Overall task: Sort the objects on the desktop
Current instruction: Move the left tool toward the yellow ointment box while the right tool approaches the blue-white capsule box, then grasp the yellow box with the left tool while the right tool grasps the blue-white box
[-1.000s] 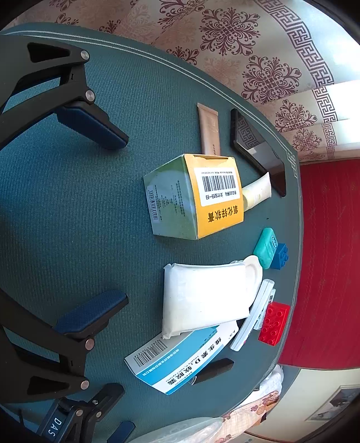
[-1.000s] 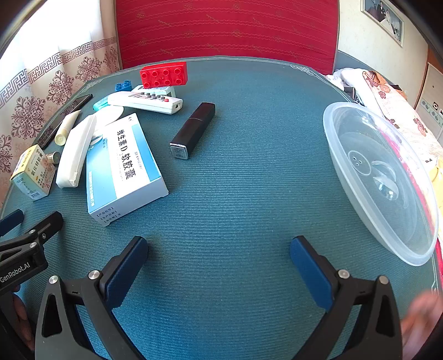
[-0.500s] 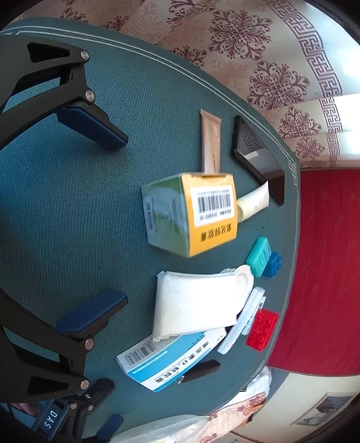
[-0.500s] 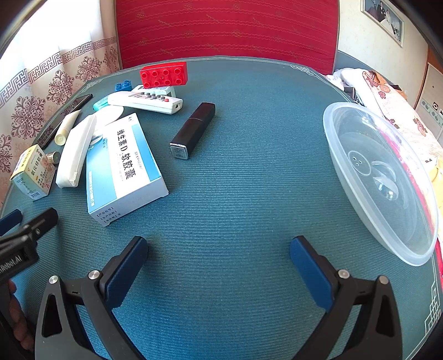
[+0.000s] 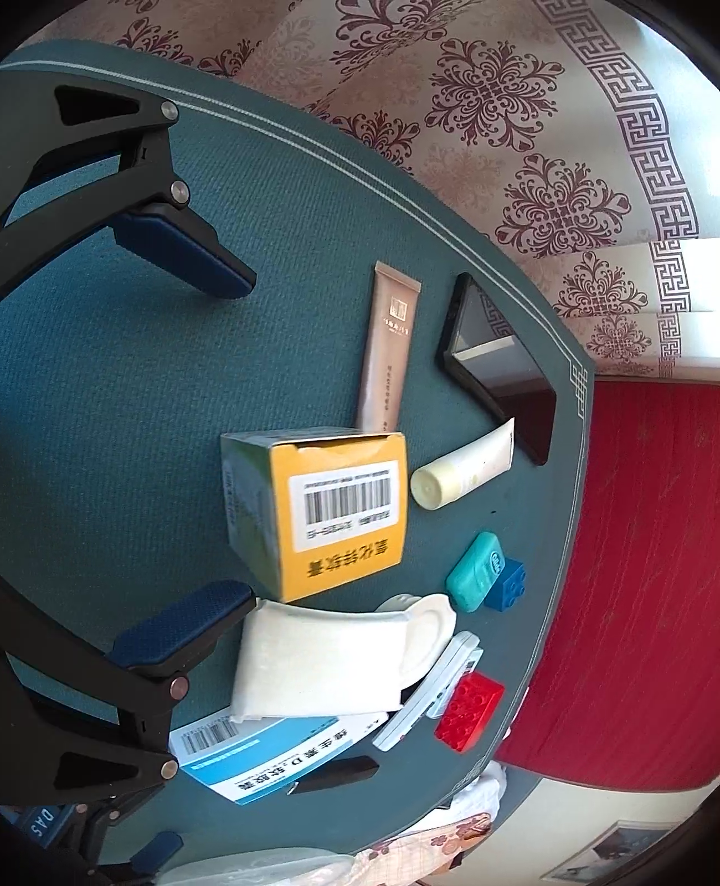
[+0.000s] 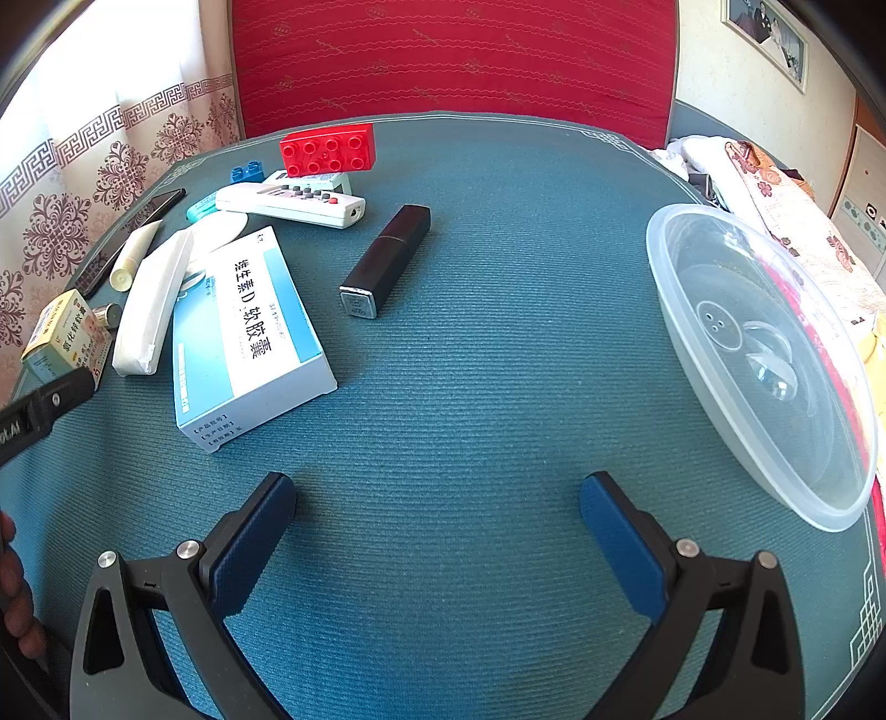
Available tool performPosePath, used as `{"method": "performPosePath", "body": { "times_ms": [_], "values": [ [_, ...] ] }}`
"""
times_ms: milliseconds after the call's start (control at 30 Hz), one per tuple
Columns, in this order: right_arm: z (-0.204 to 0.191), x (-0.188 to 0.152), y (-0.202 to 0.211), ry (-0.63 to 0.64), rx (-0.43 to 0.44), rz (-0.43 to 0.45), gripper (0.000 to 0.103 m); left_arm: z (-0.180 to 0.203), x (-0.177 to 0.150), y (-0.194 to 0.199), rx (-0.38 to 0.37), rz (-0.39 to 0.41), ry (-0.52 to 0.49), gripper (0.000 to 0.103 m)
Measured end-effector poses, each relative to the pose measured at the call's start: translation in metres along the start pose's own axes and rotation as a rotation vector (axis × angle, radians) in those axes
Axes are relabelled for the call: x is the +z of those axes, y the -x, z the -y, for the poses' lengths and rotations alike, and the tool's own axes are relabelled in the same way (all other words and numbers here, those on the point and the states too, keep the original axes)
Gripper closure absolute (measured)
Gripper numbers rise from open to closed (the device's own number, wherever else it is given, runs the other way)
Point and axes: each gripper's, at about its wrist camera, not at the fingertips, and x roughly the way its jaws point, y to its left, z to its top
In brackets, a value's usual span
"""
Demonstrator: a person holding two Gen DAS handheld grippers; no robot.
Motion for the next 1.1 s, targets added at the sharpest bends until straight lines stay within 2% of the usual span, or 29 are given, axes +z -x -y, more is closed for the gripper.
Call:
{"method": "performPosePath", "body": {
  "times_ms": [167,400,1100],
  "values": [
    [0.000,0.000,0.000,0.000,0.000,0.000,0.000,0.003,0.004,-0.005,0.046,0.013,-0.009,0.000],
    [0.000,0.000,0.000,-0.001,0.002,0.000,0.000,0.004,0.008,-0.018,0.067,-0.008,-0.023,0.000],
    [0.000,0.000,0.000,-0.002,0.003,0.000,0.000,0.007,0.011,-0.021,0.043,0.011,-0.044,0.002]
  ]
}}
